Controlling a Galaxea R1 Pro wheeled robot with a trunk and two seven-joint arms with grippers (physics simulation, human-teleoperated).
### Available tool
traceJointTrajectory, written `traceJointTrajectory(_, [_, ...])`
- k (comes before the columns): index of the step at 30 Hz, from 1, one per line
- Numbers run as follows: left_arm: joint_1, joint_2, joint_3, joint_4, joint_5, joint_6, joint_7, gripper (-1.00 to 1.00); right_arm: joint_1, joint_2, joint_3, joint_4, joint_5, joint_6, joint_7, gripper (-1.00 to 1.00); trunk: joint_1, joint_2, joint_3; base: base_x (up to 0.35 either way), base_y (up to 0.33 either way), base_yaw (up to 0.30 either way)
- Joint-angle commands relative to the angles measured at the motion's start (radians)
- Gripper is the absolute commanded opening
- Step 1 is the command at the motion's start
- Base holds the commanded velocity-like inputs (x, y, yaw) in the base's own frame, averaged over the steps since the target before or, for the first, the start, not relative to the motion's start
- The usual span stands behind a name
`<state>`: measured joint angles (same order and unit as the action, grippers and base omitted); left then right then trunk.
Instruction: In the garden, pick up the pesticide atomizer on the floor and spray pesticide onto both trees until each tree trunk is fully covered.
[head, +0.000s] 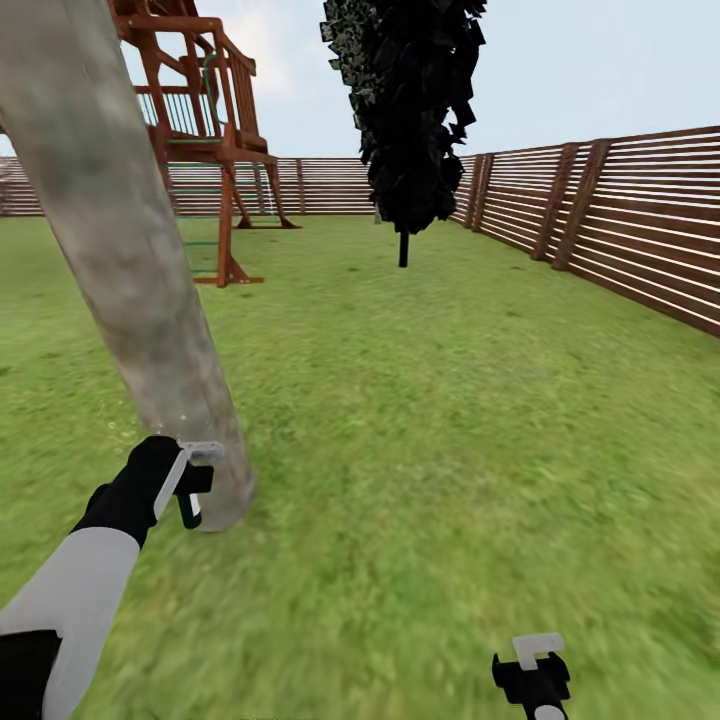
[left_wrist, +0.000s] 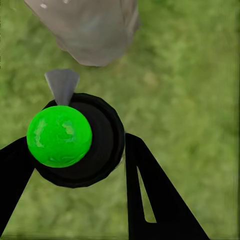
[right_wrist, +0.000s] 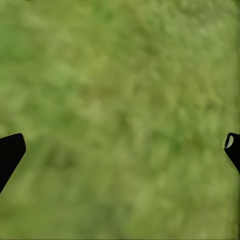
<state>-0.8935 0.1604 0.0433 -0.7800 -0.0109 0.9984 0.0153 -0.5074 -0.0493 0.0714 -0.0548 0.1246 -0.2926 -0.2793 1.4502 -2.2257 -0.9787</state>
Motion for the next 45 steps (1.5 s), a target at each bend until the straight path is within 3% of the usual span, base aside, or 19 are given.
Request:
traceJointTrajectory(1, [-0.002, 0.000, 0.001, -0.001, -0.001, 0.005, 0.002, -1.00, 0.000, 0.000, 0.007, 0.001, 0.007, 0.001, -0.008, 1.00, 0.000, 0.000, -0.001, 0.000, -0.276, 0.259])
traceJointTrajectory(12, [0.001, -0.001, 0.003, -0.001, -0.002, 0.005, 0.003, -1.00, 0.000, 0.000, 0.007, 0.000, 0.007, 0.001, -0.008, 1.00, 0.000, 0.000, -0.001, 0.047, -0.276, 0.274])
traceJointTrajectory(22, [0.005, 0.000, 0.004, -0.001, -0.002, 0.004, 0.003, -1.00, 0.000, 0.000, 0.007, 0.000, 0.007, 0.001, -0.008, 1.00, 0.000, 0.000, -0.001, 0.142, -0.273, 0.038])
traceJointTrajectory(36, [0.001, 0.001, 0.004, -0.001, -0.001, 0.003, 0.005, -1.00, 0.000, 0.000, 0.007, 0.000, 0.007, 0.001, -0.008, 1.00, 0.000, 0.000, -0.001, 0.190, -0.237, 0.262])
traceJointTrajectory(45, [0.007, 0.001, 0.009, 0.000, -0.001, 0.002, 0.005, -1.00, 0.000, 0.000, 0.007, 0.000, 0.007, 0.001, -0.008, 1.00, 0.000, 0.000, -0.001, 0.203, -0.218, 0.047])
